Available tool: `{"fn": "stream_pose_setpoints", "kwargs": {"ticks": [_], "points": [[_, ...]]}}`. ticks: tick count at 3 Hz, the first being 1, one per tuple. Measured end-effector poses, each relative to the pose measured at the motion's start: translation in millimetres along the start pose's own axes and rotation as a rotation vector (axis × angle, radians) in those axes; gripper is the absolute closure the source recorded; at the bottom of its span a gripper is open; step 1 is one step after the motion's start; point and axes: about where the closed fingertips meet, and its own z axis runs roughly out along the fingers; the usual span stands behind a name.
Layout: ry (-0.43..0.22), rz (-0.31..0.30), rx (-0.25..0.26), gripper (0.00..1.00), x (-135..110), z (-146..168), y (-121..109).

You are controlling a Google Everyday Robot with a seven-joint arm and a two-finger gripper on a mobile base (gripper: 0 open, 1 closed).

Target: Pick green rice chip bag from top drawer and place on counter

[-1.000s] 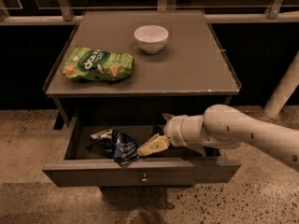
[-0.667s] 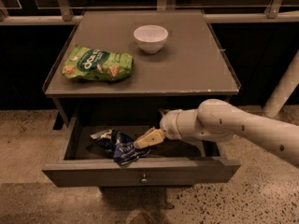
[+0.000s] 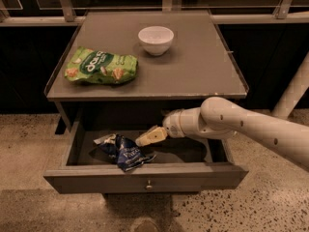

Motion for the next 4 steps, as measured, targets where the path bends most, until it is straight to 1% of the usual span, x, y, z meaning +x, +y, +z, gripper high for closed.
{"fn": "stream_pose_setpoints", "kwargs": {"ticks": [1,2,3,4], "points": [[0.008,0.062,-0.031,0.0,9,1,3],[0.009,0.063,-0.032,0.0,9,1,3],[0.019,0.073,-0.006,0.0,6,-4,11],[0.08,0.069,0.007,0.0,-4,-10,22]]}}
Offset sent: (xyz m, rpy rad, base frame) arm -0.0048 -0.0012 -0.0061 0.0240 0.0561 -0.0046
